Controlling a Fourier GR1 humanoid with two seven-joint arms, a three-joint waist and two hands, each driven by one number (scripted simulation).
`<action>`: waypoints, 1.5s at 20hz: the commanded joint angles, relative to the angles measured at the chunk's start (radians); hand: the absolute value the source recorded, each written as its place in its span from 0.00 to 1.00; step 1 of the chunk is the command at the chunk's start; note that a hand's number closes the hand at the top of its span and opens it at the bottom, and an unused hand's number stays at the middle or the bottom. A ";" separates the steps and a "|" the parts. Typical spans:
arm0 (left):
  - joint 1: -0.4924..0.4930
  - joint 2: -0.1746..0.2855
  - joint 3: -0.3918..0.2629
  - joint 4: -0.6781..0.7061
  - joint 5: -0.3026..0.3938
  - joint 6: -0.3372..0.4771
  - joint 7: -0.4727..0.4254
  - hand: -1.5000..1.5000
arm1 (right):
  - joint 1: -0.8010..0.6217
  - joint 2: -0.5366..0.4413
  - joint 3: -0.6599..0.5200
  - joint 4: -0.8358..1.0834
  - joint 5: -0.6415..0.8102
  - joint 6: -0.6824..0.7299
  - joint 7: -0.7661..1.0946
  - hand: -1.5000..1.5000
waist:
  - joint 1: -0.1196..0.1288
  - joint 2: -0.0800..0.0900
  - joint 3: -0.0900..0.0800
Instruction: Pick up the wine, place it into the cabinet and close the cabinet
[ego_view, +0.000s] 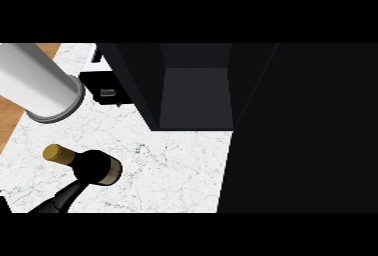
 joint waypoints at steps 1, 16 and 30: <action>0.107 -0.003 0.029 0.011 0.115 -0.035 -0.105 0.00 | 0.024 -0.022 -0.035 -0.155 -0.072 -0.007 0.116 0.00 | 0.001 -0.002 -0.001; 0.176 -0.107 0.077 0.324 0.359 -0.115 -0.522 0.00 | 0.002 -0.009 -0.016 -0.179 -0.051 -0.029 0.130 0.00 | -0.003 -0.002 0.000; 0.208 -0.107 0.213 0.683 0.655 -0.351 -0.876 0.00 | -0.097 -0.033 -0.047 -0.094 -0.068 -0.040 0.137 0.00 | 0.001 -0.001 -0.001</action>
